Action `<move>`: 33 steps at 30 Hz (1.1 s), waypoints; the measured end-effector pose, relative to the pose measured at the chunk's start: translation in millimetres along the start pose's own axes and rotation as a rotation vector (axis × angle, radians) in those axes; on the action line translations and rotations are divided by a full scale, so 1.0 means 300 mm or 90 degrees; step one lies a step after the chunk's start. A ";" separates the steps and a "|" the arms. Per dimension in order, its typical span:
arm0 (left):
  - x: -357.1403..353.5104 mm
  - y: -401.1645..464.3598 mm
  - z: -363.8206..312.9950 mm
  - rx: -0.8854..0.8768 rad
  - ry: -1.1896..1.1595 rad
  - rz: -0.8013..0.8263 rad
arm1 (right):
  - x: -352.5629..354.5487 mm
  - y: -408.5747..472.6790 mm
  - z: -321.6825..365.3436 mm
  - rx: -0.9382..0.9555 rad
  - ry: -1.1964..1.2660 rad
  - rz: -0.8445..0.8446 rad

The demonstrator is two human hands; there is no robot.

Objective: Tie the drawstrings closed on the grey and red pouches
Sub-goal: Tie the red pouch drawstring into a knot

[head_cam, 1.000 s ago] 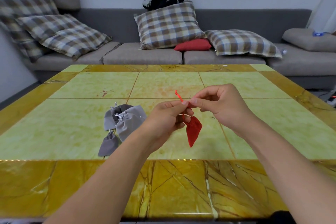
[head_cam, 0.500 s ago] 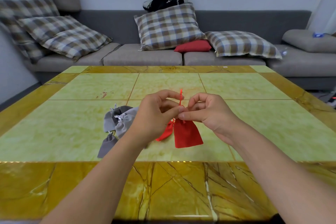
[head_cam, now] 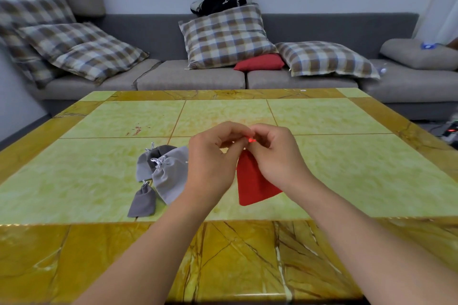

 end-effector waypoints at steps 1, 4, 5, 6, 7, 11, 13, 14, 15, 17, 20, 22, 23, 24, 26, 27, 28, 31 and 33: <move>0.003 0.002 0.011 0.022 -0.035 -0.007 | -0.004 -0.003 0.000 -0.015 0.054 0.007; 0.018 0.010 0.045 0.088 -0.138 -0.025 | -0.011 -0.005 -0.020 -0.121 0.308 0.034; 0.024 0.011 0.052 0.100 -0.150 -0.031 | -0.017 -0.008 -0.026 -0.160 0.382 0.046; 0.029 0.010 0.053 0.106 -0.154 -0.038 | -0.023 -0.013 -0.030 -0.189 0.435 0.054; 0.034 0.011 0.055 0.109 -0.154 -0.045 | -0.028 -0.016 -0.035 -0.207 0.467 0.054; 0.027 0.011 0.061 0.149 -0.194 -0.040 | -0.018 -0.021 -0.070 -0.280 0.563 -0.048; -0.002 0.001 0.088 0.236 -0.276 -0.026 | -0.035 -0.021 -0.075 -0.320 0.674 -0.059; -0.023 -0.004 0.098 0.280 -0.331 -0.013 | -0.044 -0.020 -0.073 -0.333 0.731 -0.055; -0.040 -0.006 0.106 0.319 -0.394 -0.001 | -0.050 -0.017 -0.069 -0.343 0.780 -0.051; -0.046 0.001 0.133 0.405 -0.538 -0.019 | -0.038 -0.005 -0.071 -0.354 0.833 -0.049; -0.007 0.013 0.173 0.495 -0.692 -0.070 | 0.018 0.015 -0.093 -0.356 0.785 -0.045; 0.006 0.014 0.169 0.486 -0.661 -0.052 | 0.058 0.021 -0.109 -0.332 0.677 -0.041; 0.006 0.016 0.162 0.469 -0.613 -0.031 | 0.075 0.024 -0.109 -0.302 0.603 -0.037; 0.004 0.017 0.152 0.448 -0.559 -0.010 | 0.090 0.026 -0.104 -0.264 0.513 -0.030; 0.010 0.018 0.143 0.418 -0.453 0.012 | 0.105 0.026 -0.072 -0.181 0.289 0.004; 0.019 0.017 0.144 0.408 -0.381 0.018 | 0.105 0.023 -0.054 -0.140 0.154 0.032; 0.028 0.019 0.147 0.391 -0.308 0.025 | 0.099 0.022 -0.038 -0.097 0.018 0.064; 0.042 0.016 0.134 0.306 -0.121 0.060 | 0.044 0.010 -0.020 0.014 -0.217 0.156; 0.042 0.017 0.108 0.187 0.089 0.111 | 0.011 0.003 -0.009 0.073 -0.307 0.200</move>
Point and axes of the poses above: each hand's wrist, its own y-axis towards the middle knuckle, its own x-axis out of the back of the hand, z = x × y, the point moved 8 cm from there along y, towards the middle knuckle, and after that the axes turned 3 degrees about x, right-handed, at the moved point
